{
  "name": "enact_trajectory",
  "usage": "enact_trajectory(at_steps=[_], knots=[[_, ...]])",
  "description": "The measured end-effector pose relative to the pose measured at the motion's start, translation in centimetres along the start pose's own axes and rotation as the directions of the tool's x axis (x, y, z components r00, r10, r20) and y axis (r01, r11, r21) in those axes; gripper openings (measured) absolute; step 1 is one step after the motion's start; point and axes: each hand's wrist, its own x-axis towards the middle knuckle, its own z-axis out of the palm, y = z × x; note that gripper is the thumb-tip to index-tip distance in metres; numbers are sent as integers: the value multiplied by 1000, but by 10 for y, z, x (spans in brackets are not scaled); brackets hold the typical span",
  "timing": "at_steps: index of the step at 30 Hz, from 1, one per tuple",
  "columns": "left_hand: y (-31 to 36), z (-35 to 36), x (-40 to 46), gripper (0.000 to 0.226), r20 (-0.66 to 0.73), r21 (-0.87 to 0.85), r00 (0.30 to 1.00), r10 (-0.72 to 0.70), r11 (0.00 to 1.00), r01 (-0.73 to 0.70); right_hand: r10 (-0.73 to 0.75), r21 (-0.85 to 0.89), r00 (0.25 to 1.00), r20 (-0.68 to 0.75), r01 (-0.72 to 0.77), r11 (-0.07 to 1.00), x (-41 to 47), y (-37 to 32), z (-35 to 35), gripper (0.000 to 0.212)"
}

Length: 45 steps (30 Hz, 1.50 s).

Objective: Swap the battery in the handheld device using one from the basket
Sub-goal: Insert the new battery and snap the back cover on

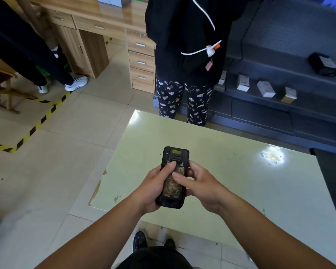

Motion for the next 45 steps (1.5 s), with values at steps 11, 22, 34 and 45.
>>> enact_trajectory(at_steps=[11,22,34,45], knots=[[-5,4,9,34,-118,82,993,17,997,-7,63,-67,958,-281,-85,994,13,-14,5,33],[-8,11,18,48,-182,86,983,-24,995,40,281,176,905,-319,-235,956,21,-14,4,13],[-5,5,24,55,-199,135,980,-11,990,38,196,121,937,-290,-167,979,9,-9,8,24],[-14,7,37,62,-221,206,975,-26,976,73,210,81,929,-304,-194,978,18,2,-3,27]])
